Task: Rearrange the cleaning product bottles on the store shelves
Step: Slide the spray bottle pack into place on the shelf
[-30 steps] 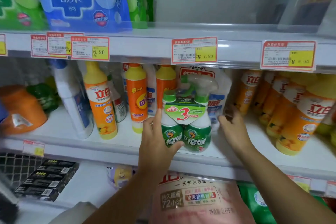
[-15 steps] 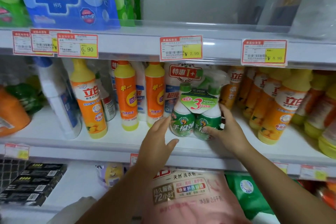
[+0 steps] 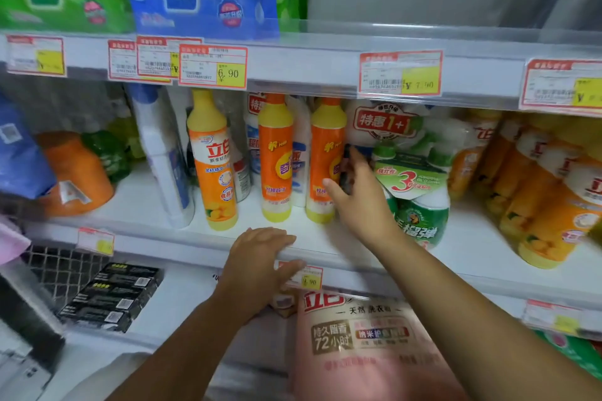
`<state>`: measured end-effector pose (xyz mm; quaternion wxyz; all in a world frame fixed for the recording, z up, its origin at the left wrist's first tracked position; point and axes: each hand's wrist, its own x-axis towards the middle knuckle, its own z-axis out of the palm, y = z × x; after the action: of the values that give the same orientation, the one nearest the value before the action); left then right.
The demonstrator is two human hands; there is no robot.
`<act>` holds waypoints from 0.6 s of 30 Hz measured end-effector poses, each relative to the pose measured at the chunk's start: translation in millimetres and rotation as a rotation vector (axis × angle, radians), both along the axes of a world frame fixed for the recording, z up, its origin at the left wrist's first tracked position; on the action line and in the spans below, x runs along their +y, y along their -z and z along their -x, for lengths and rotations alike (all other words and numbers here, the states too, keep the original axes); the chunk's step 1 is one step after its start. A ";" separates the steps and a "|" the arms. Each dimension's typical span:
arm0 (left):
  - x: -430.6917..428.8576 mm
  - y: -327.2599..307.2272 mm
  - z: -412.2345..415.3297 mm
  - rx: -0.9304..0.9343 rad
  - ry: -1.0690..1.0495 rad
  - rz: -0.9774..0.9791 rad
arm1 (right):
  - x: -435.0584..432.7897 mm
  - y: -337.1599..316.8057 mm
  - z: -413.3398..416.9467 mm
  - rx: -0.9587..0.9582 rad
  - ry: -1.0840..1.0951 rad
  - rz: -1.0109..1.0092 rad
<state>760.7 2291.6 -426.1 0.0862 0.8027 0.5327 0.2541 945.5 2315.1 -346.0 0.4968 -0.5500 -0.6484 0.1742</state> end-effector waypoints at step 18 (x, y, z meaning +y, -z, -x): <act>-11.3 -15.6 -45.2 0.011 0.129 0.016 | -72.8 8.0 -33.1 0.302 0.062 -0.077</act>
<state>805.9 2280.4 -410.5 0.1059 0.8359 0.4825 0.2395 978.6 2242.3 -354.0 0.6146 -0.5176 -0.5553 0.2145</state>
